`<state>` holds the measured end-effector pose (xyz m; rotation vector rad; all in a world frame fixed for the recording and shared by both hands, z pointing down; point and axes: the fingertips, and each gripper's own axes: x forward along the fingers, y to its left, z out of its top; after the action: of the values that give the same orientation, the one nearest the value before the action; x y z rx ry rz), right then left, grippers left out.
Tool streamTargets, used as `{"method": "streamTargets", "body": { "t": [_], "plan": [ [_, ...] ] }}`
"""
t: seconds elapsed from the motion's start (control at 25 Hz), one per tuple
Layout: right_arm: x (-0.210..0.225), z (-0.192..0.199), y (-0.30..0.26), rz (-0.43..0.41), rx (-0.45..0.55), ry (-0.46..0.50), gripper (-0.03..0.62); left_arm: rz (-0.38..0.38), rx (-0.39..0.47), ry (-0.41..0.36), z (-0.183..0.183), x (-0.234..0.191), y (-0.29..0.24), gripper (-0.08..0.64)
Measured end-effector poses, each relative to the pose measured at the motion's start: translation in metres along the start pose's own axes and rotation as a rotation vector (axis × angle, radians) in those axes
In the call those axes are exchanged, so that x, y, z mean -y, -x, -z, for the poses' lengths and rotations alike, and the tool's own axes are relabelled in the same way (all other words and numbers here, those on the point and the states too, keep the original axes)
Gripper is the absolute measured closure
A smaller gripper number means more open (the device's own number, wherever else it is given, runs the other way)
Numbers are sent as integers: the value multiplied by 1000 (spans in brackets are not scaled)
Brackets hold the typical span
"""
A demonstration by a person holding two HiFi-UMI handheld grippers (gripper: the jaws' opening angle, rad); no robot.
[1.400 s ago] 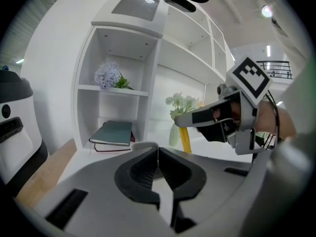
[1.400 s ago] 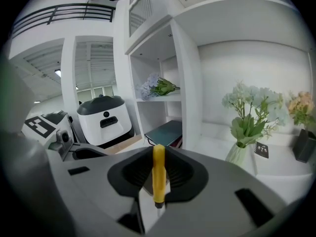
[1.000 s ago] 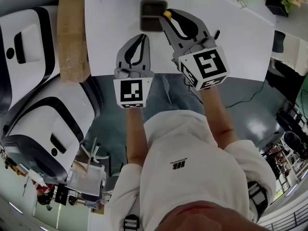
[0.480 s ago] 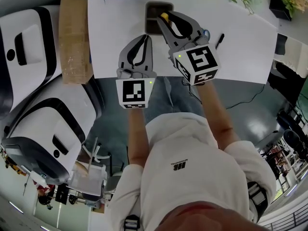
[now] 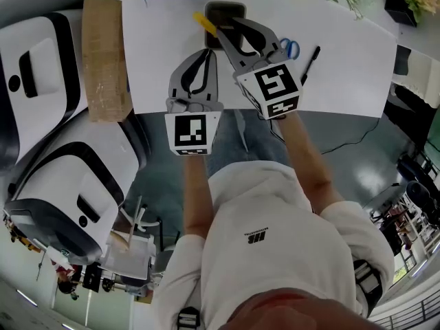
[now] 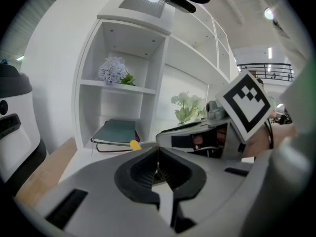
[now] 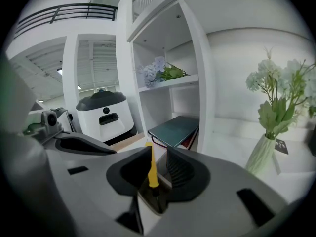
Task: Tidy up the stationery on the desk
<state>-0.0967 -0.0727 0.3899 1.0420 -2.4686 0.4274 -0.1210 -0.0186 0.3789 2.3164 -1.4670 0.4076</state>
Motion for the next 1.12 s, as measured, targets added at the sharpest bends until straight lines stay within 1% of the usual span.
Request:
{"method": "streamTargets", "body": {
  "t": [0.32, 0.76, 1.12],
  "plan": [
    [22, 12, 24, 53, -5, -45, 520, 37, 3, -12, -5, 15, -12, 560],
    [68, 53, 64, 166, -39, -142, 529, 131, -10, -48, -7, 60, -40, 560],
    [104, 92, 95, 253, -88, -220, 531, 213, -39, -84, -1, 101, -64, 560]
  ]
}}
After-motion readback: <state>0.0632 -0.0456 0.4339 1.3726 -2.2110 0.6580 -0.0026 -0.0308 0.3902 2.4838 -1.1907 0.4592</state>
